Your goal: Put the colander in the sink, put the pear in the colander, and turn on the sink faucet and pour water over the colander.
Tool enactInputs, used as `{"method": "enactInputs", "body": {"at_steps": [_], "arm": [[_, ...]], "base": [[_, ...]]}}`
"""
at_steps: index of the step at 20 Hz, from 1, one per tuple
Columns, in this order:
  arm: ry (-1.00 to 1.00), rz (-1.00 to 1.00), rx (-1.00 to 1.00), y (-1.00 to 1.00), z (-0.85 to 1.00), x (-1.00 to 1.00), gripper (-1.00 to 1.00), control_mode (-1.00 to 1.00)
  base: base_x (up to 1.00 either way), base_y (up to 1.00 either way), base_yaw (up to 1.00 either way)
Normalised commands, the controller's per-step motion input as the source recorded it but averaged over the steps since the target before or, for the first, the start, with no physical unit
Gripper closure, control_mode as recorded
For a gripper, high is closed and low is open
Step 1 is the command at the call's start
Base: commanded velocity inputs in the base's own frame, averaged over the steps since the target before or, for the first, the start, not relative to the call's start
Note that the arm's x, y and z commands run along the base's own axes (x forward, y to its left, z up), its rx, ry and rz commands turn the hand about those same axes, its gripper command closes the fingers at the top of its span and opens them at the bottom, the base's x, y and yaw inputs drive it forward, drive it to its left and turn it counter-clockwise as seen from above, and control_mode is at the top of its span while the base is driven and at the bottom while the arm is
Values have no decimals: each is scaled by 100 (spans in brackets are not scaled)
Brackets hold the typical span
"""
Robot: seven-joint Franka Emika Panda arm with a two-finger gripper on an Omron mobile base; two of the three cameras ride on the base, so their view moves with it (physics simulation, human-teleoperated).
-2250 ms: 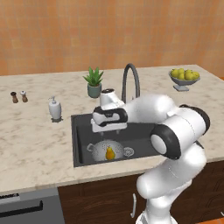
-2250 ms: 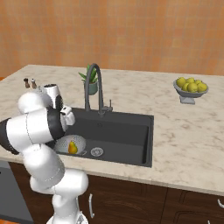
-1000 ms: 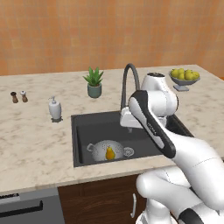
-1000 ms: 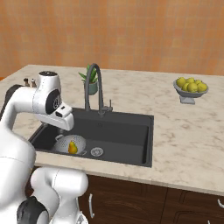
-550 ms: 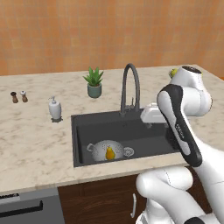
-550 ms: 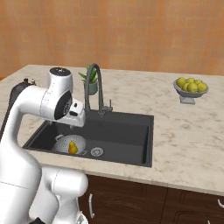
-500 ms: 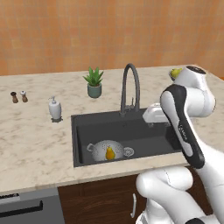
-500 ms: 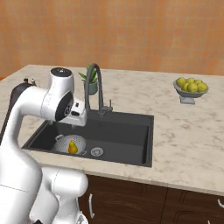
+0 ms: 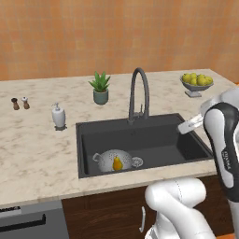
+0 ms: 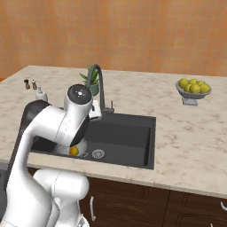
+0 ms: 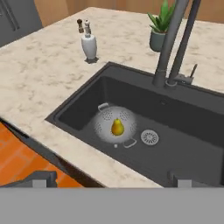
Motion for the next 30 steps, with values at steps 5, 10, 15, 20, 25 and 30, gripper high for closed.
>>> {"method": "enactInputs", "body": {"at_steps": [5, 10, 15, 20, 25, 30], "arm": [[-11, 36, 31, -26, 24, 15, -100, -100], [-15, 36, 30, -18, 16, 10, -100, -100], [-12, 29, 18, 0, 22, 20, -100, -100], [-8, 26, 18, 1, 6, 35, -100, -100], [-3, 14, 8, 4, -4, 29, -100, -100], [-7, 0, -1, 21, 0, 26, -100, -100]], "base": [[0, 0, 0], [0, 0, 0], [0, 0, 0], [0, 0, 0], [0, 0, 0], [0, 0, 0]]}}
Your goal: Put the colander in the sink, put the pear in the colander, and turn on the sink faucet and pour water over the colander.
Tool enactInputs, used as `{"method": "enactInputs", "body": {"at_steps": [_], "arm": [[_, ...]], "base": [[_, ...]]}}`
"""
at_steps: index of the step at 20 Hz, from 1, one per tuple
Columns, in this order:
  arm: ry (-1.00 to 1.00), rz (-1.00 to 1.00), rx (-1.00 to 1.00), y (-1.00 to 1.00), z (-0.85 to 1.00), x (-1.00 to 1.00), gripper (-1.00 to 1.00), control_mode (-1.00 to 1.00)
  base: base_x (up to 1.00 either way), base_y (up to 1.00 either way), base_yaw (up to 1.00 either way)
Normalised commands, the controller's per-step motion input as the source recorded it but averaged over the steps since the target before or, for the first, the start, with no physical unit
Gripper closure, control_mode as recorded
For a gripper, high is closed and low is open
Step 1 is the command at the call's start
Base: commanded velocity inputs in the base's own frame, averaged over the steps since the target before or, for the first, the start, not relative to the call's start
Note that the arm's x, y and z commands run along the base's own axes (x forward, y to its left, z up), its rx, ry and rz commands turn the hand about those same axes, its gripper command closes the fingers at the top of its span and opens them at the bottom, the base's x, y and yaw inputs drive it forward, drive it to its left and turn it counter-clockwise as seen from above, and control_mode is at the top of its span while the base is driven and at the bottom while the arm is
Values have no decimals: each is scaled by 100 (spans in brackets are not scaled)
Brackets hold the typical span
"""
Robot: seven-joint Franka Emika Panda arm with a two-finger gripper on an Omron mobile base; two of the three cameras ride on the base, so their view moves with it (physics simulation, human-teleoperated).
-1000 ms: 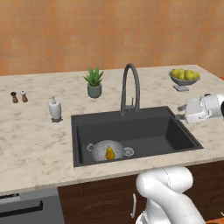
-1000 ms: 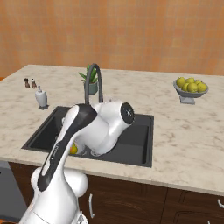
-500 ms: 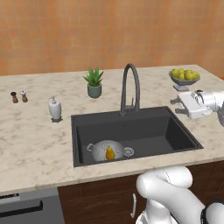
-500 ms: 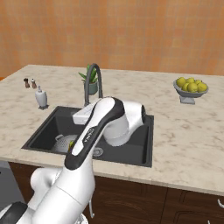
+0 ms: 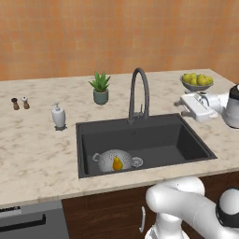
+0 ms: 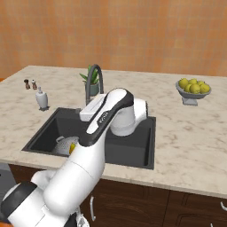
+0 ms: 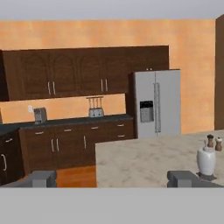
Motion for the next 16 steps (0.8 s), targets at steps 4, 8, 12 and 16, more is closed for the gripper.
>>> {"method": "enactInputs", "body": {"at_steps": [4, 8, 12, 16], "arm": [[-2, -3, -3, 18, -4, 23, -100, -100], [-1, -4, 0, 12, -21, 25, -100, -100], [0, -1, 0, 2, -22, 17, -100, -100], [-6, 0, -1, 7, -18, 31, -100, -100]], "base": [[0, 0, 0], [0, 0, 0], [0, 0, 0], [0, 0, 0]]}}
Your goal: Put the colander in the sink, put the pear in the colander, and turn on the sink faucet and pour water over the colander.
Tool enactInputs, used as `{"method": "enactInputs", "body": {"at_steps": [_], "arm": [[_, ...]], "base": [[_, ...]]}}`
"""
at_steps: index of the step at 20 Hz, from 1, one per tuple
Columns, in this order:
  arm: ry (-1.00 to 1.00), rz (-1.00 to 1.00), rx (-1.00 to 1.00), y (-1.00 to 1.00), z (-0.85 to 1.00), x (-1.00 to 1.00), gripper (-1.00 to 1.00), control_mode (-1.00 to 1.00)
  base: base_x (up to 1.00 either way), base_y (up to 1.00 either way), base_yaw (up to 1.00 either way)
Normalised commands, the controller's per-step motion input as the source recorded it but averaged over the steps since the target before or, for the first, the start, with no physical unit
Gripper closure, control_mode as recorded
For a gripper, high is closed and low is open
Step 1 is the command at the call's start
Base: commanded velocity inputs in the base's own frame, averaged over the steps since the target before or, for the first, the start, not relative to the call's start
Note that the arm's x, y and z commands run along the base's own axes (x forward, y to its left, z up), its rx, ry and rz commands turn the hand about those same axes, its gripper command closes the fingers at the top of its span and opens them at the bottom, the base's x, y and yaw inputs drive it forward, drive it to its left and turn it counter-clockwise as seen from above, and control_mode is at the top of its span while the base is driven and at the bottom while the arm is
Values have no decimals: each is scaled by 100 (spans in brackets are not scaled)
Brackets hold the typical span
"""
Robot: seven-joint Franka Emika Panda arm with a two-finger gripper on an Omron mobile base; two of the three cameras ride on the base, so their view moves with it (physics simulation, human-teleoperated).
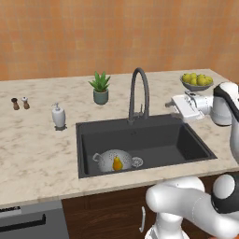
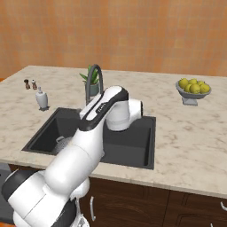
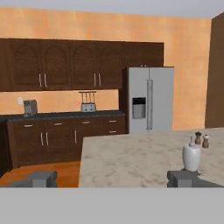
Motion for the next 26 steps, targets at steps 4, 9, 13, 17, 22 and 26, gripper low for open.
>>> {"method": "enactInputs", "body": {"at_steps": [4, 9, 13, 17, 22, 26], "arm": [[-3, 0, 0, 3, -8, 34, -100, -100], [-1, 0, 0, 0, -7, 39, -100, -100], [0, 0, 0, 0, -13, 37, -100, -100], [0, 0, 0, 0, -13, 26, -100, -100], [0, 0, -2, 3, -13, 20, -100, -100], [0, 0, -5, 4, -14, 25, -100, -100]], "base": [[0, 0, 0], [0, 0, 0], [0, 0, 0], [0, 0, 0], [0, 0, 0], [0, 0, 0]]}}
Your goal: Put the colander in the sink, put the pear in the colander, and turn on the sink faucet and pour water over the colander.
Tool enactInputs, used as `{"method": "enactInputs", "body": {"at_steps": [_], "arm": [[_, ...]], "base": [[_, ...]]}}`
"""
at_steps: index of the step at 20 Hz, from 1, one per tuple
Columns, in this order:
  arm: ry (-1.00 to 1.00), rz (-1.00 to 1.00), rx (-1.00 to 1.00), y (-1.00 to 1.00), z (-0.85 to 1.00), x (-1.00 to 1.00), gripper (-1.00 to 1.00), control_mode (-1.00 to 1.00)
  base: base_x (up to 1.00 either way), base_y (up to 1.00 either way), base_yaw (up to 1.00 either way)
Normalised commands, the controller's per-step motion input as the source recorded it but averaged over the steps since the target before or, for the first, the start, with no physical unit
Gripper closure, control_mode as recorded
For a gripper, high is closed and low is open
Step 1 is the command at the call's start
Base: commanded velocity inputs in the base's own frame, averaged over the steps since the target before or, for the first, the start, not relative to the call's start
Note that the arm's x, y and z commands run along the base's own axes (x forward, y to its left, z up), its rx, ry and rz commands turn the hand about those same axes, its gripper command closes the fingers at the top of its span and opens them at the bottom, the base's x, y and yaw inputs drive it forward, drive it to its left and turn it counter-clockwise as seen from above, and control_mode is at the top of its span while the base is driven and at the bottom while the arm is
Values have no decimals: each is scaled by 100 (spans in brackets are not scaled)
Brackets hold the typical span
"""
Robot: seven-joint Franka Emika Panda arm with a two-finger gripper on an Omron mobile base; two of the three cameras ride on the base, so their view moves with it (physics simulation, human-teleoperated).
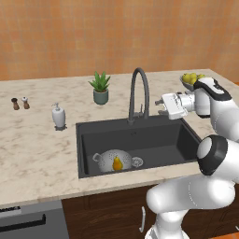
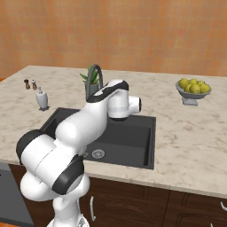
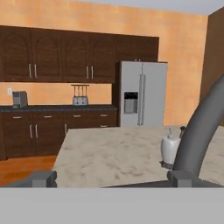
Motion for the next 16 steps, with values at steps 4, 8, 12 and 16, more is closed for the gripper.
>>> {"method": "enactInputs", "body": {"at_steps": [4, 8, 12, 16], "arm": [[0, 0, -5, 3, -8, 20, -100, -100], [0, 0, -4, 0, -7, 19, -100, -100], [0, 0, -2, 0, -7, 19, -100, -100], [0, 0, -1, 0, -6, 17, -100, -100]], "base": [[0, 0, 0], [0, 0, 0], [0, 0, 0], [0, 0, 0]]}}
